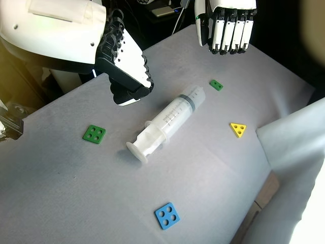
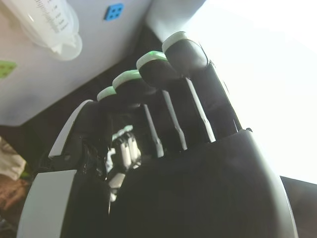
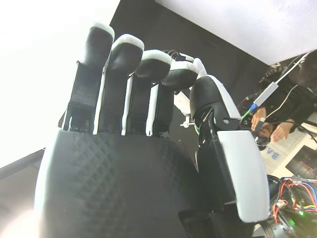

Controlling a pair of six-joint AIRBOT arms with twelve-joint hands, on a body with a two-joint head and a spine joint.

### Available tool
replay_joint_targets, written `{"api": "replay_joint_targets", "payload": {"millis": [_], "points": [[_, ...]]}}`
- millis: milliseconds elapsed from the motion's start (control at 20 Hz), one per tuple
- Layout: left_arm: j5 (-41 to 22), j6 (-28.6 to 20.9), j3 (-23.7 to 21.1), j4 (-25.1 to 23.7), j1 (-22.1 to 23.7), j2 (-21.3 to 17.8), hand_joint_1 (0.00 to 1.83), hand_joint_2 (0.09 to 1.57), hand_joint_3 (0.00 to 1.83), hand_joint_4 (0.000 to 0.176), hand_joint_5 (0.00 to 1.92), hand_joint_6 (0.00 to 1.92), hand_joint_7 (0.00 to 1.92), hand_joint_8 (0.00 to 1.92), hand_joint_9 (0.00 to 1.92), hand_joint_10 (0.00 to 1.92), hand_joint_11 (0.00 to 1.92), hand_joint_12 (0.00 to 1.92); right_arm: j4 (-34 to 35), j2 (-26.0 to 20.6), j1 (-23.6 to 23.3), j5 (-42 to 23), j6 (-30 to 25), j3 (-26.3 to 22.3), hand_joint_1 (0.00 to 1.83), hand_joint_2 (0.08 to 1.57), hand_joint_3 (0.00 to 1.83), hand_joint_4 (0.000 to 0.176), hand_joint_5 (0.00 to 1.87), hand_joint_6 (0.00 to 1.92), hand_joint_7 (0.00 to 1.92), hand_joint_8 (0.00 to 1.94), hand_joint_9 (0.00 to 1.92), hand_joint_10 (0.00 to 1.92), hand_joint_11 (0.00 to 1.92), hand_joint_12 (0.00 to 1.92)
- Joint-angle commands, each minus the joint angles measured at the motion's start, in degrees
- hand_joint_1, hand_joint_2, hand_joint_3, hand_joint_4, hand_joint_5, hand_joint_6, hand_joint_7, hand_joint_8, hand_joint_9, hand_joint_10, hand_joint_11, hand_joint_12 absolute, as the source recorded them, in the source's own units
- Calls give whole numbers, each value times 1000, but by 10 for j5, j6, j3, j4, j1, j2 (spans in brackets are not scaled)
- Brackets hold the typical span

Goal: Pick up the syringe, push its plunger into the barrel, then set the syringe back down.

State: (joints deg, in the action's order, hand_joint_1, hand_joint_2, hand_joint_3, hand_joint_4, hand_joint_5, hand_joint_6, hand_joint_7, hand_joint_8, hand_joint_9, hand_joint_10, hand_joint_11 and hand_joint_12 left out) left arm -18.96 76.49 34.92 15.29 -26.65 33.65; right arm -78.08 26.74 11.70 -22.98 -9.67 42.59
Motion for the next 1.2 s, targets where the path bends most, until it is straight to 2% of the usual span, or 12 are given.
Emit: {"api": "replay_joint_targets", "payload": {"millis": [0,100,300,400,600,650,750,850,950,1000,1050,1150], "points": [[-61,2,0,-4,6,-4,0,1570,63,0,237,6,190,5,142,10,0,364,22,0,-6,-15,-2,-1,0,1429,51,0,95,4,69,2,44,4,0,195],[-61,3,0,-4,7,-4,0,1571,53,0,266,6,214,4,170,7,0,472,22,0,-6,-15,-2,-2,0,1437,26,0,115,5,94,3,63,5,0,249],[-52,16,-3,14,7,-4,0,1571,46,0,208,2,150,3,107,3,0,371,22,0,-6,-12,-2,-2,0,1451,11,0,168,7,140,5,106,11,0,437],[-41,30,-3,37,6,-4,0,1571,47,0,218,4,162,5,116,5,0,399,22,0,-7,-2,-2,-2,0,1447,8,0,169,6,145,6,111,12,0,444],[-35,39,0,49,8,-5,0,1571,47,0,226,4,179,7,141,9,0,439,30,0,-9,39,-2,-2,0,1447,6,0,164,3,147,3,119,10,0,427],[-34,57,-1,69,9,-5,0,1517,8,0,172,0,132,1,112,0,0,388,32,0,-9,50,-2,-2,0,1449,3,0,164,0,145,1,121,4,0,454],[-31,89,-2,106,9,-5,0,1435,0,0,98,0,61,0,50,0,0,311,33,1,-9,57,-2,-2,0,1443,0,0,138,3,125,4,99,5,0,360],[-19,104,0,124,10,-5,8,1398,0,0,96,0,60,1,63,4,0,358,33,2,-9,58,0,-3,0,1442,0,0,137,1,123,1,98,3,0,326],[-12,107,2,135,10,-5,109,1327,0,0,71,0,35,0,42,0,0,303,33,2,-9,58,16,-7,0,1443,0,0,125,0,109,0,89,0,0,328],[-13,132,0,174,11,-5,245,1258,0,0,30,1,6,0,15,0,0,236,33,2,-9,58,18,-8,0,1441,0,0,111,0,93,0,73,0,0,308],[-30,184,-10,241,13,-5,356,1212,0,0,13,1,0,0,3,0,0,176,33,2,-9,59,18,-8,0,1442,0,0,113,2,96,2,74,2,0,306],[-56,235,-23,293,16,-8,539,1131,0,0,0,0,0,0,0,0,0,92,33,1,-9,59,18,-8,0,1440,0,0,127,3,115,4,92,6,0,360]]}}
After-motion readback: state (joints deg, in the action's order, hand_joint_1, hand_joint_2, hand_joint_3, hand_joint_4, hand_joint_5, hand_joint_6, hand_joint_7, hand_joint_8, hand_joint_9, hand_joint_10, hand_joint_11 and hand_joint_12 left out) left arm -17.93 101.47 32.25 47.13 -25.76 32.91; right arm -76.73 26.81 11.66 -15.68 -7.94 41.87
